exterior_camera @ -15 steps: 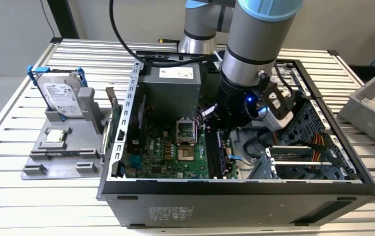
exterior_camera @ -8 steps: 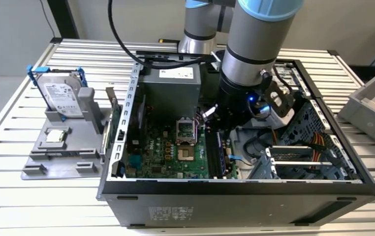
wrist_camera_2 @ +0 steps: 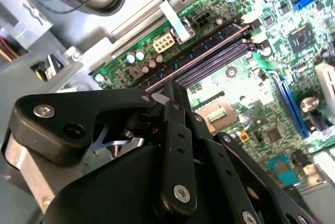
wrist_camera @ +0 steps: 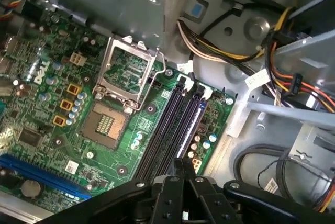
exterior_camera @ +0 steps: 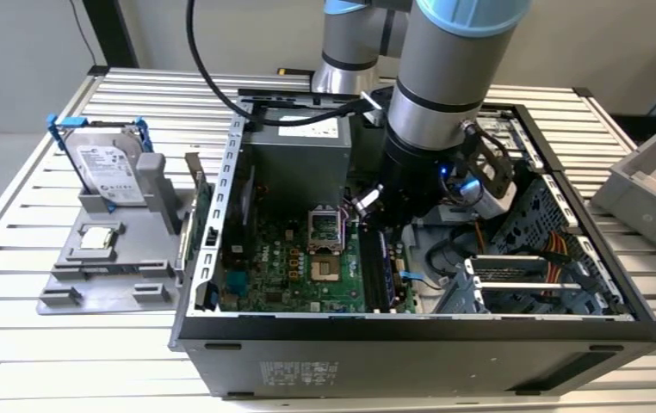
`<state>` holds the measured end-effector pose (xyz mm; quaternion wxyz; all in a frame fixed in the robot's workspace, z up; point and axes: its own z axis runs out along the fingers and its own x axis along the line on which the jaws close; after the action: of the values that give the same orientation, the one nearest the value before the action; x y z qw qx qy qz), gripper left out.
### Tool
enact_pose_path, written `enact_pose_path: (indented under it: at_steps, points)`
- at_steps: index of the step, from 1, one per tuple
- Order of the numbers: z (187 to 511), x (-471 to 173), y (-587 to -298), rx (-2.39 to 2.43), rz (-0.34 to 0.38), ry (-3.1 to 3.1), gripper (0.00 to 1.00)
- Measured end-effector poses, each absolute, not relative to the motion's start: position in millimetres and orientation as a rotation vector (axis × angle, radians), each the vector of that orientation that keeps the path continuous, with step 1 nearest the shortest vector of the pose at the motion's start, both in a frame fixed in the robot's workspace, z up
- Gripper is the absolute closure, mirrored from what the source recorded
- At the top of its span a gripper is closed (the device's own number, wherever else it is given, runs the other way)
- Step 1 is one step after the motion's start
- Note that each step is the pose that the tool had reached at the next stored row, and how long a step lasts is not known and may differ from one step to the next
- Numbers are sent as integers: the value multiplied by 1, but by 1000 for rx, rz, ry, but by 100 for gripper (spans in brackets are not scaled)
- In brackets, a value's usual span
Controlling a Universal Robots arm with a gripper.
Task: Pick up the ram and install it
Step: 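Press down the ram until it locks into place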
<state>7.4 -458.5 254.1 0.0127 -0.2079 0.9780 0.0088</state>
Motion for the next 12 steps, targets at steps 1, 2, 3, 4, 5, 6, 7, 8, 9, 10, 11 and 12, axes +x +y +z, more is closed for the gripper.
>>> enact_pose_path:
  at_steps: [1, 2, 3, 4, 5, 6, 7, 8, 9, 10, 11, 12]
  points:
    - [254, 7, -458, -667, 33, 3043, 100]
    - [254, 7, -458, -685, 38, 3039, 100]
    - [254, 7, -458, -701, 44, 3034, 100]
    - [254, 7, -458, -718, 51, 3030, 100]
    - [254, 7, -458, -734, 60, 3024, 100]
    - [254, 8, -458, -748, 68, 3020, 100]
    - [254, 7, -458, -763, 73, 3015, 100]
    - [254, 7, -458, -774, 74, 3013, 100]
    - [254, 7, -458, -787, 74, 3010, 100]
    - [254, 8, -458, -806, 74, 3005, 100]
    - [254, 8, -458, -830, 75, 2999, 100]
    - [254, 7, -458, -855, 75, 2992, 100]
